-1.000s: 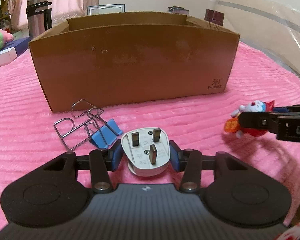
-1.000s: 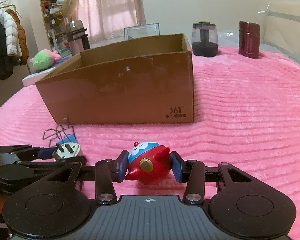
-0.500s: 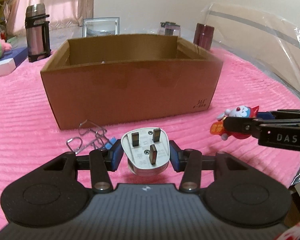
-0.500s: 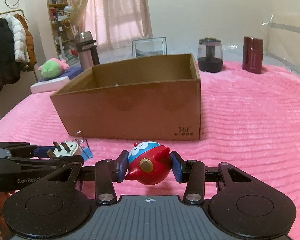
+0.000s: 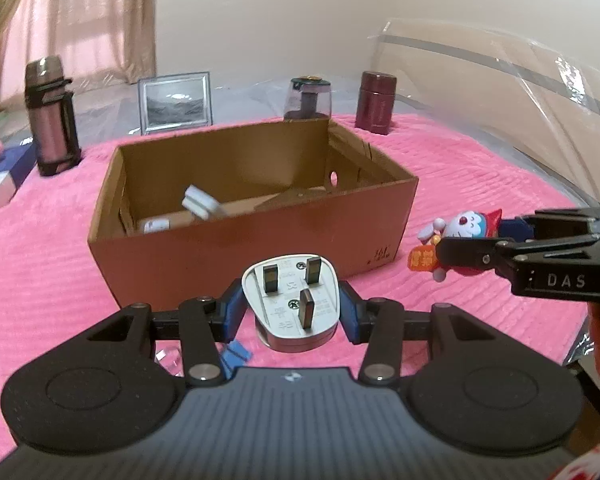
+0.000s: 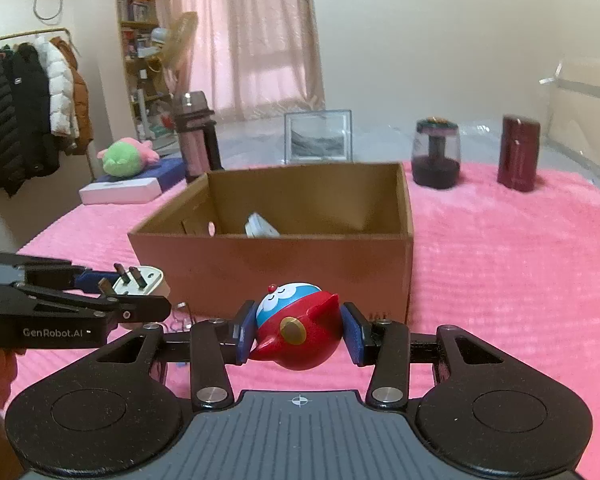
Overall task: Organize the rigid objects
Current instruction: 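Carry the white plug and Doraemon figure with both tools into the box, then lower the plug and figure into the box and open both tools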
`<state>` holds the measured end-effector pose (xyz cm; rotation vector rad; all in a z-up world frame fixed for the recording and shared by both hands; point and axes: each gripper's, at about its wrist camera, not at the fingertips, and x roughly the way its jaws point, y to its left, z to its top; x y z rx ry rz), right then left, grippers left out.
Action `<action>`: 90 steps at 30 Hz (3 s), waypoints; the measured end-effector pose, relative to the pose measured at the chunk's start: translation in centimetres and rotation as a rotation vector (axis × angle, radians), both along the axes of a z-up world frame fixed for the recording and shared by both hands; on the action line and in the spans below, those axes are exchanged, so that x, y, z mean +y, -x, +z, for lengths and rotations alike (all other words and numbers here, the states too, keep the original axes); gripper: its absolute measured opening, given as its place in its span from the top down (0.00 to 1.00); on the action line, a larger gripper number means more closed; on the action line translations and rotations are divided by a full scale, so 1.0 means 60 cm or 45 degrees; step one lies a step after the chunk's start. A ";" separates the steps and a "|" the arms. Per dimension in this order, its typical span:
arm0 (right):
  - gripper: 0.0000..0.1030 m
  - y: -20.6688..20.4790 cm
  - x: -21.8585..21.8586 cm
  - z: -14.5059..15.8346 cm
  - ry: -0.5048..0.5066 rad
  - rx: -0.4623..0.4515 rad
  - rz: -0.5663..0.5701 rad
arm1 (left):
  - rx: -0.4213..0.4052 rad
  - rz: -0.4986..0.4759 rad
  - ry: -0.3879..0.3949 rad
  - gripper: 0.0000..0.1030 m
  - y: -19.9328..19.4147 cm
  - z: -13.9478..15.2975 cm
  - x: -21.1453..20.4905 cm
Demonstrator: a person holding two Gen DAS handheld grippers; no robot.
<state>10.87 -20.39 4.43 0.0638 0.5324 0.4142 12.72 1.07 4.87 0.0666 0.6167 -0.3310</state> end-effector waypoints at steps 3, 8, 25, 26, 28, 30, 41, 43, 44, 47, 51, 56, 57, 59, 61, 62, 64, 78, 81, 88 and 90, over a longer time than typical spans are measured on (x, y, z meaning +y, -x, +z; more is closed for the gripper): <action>0.60 -0.014 0.002 0.021 -0.012 -0.009 0.030 | -0.004 -0.028 -0.005 0.59 -0.017 0.023 0.008; 0.60 -0.049 0.003 0.063 -0.040 -0.023 0.073 | -0.031 -0.074 -0.034 0.59 -0.055 0.071 0.019; 0.60 -0.271 0.059 0.122 0.158 0.023 0.265 | 0.108 -0.106 -0.182 0.59 -0.284 0.107 0.047; 0.60 -0.287 0.065 0.116 0.166 0.042 0.272 | 0.125 -0.108 -0.201 0.59 -0.295 0.098 0.047; 0.60 -0.313 0.074 0.103 0.179 0.079 0.285 | 0.168 -0.118 -0.239 0.59 -0.316 0.077 0.045; 0.60 -0.337 0.084 0.089 0.195 0.117 0.295 | 0.213 -0.129 -0.266 0.59 -0.334 0.055 0.045; 0.60 -0.441 0.132 0.016 0.226 0.334 0.343 | 0.425 -0.148 -0.373 0.59 -0.410 -0.045 0.058; 0.60 -0.454 0.139 0.007 0.231 0.357 0.343 | 0.461 -0.147 -0.377 0.59 -0.422 -0.057 0.059; 0.60 -0.458 0.142 0.002 0.236 0.364 0.343 | 0.475 -0.149 -0.384 0.59 -0.427 -0.063 0.060; 0.60 -0.472 0.148 -0.009 0.232 0.393 0.340 | 0.502 -0.152 -0.415 0.59 -0.437 -0.075 0.057; 0.60 -0.487 0.158 -0.020 0.238 0.417 0.333 | 0.542 -0.148 -0.441 0.59 -0.449 -0.090 0.055; 0.60 -0.503 0.164 -0.030 0.244 0.440 0.317 | 0.568 -0.157 -0.458 0.58 -0.457 -0.104 0.048; 0.60 -0.506 0.166 -0.032 0.246 0.443 0.317 | 0.575 -0.152 -0.462 0.58 -0.459 -0.107 0.048; 0.60 -0.510 0.169 -0.034 0.247 0.444 0.317 | 0.580 -0.153 -0.465 0.58 -0.461 -0.109 0.047; 0.60 -0.512 0.172 -0.036 0.247 0.446 0.321 | 0.582 -0.152 -0.465 0.58 -0.463 -0.110 0.046; 0.60 -0.513 0.173 -0.037 0.248 0.447 0.321 | 0.585 -0.153 -0.465 0.58 -0.464 -0.110 0.046; 0.60 -0.514 0.174 -0.039 0.250 0.446 0.320 | 0.603 -0.160 -0.470 0.58 -0.466 -0.112 0.044; 0.60 -0.526 0.170 -0.047 0.227 0.477 0.288 | 0.542 -0.141 -0.381 0.59 -0.461 -0.097 0.055; 0.60 -0.531 0.173 -0.052 0.223 0.490 0.286 | 0.537 -0.144 -0.365 0.59 -0.460 -0.094 0.057; 0.60 -0.535 0.182 -0.065 0.228 0.503 0.291 | 0.518 -0.144 -0.360 0.59 -0.458 -0.094 0.057; 0.60 -0.537 0.183 -0.069 0.229 0.510 0.286 | 0.515 -0.144 -0.357 0.59 -0.457 -0.094 0.057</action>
